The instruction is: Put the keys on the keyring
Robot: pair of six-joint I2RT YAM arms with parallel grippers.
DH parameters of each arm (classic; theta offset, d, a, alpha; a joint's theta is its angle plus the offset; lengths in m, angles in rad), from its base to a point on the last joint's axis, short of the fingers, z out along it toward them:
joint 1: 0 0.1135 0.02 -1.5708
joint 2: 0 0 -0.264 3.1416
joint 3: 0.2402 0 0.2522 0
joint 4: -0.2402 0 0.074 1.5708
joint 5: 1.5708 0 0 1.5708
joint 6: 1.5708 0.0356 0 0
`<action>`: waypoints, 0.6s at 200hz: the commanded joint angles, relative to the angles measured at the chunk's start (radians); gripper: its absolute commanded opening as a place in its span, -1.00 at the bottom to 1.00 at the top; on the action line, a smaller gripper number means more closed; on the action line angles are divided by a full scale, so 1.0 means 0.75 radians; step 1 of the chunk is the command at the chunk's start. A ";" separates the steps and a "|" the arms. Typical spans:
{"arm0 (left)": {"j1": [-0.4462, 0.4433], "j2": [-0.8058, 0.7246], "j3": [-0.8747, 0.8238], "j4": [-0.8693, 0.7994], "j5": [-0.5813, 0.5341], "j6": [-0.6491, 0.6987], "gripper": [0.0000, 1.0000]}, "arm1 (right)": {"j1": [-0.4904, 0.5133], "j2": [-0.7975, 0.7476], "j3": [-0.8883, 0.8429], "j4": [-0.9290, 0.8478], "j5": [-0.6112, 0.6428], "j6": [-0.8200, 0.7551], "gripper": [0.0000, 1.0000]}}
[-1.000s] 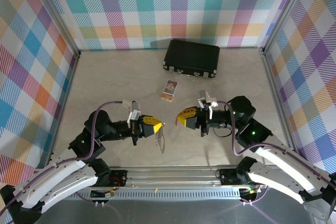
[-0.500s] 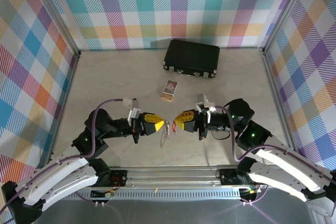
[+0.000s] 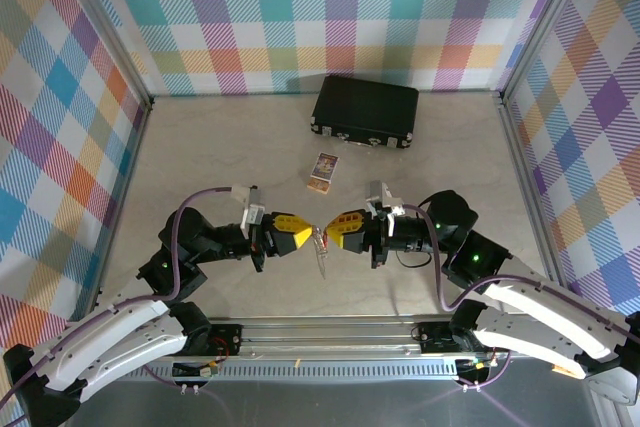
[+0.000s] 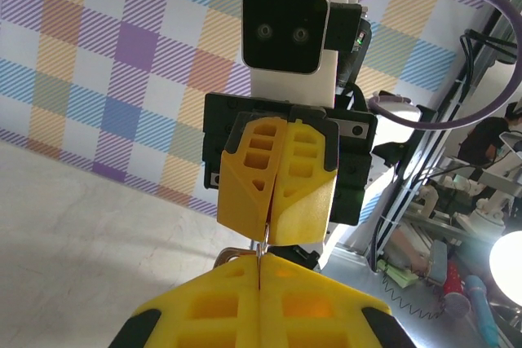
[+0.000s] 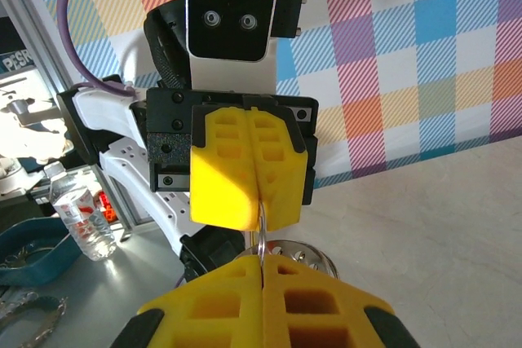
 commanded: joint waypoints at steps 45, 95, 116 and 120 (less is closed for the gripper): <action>-0.010 0.000 0.012 0.110 -0.016 -0.023 -1.00 | 0.028 0.006 -0.039 0.136 0.054 -0.020 -1.00; -0.011 0.000 0.013 0.098 -0.018 -0.021 -1.00 | 0.030 0.015 -0.041 0.155 0.068 -0.022 -1.00; -0.011 0.002 0.015 0.090 -0.019 -0.017 -1.00 | 0.030 0.016 -0.042 0.160 0.066 -0.020 -1.00; -0.010 0.002 0.015 0.089 -0.020 -0.017 -1.00 | 0.029 0.018 -0.040 0.158 0.067 -0.020 -1.00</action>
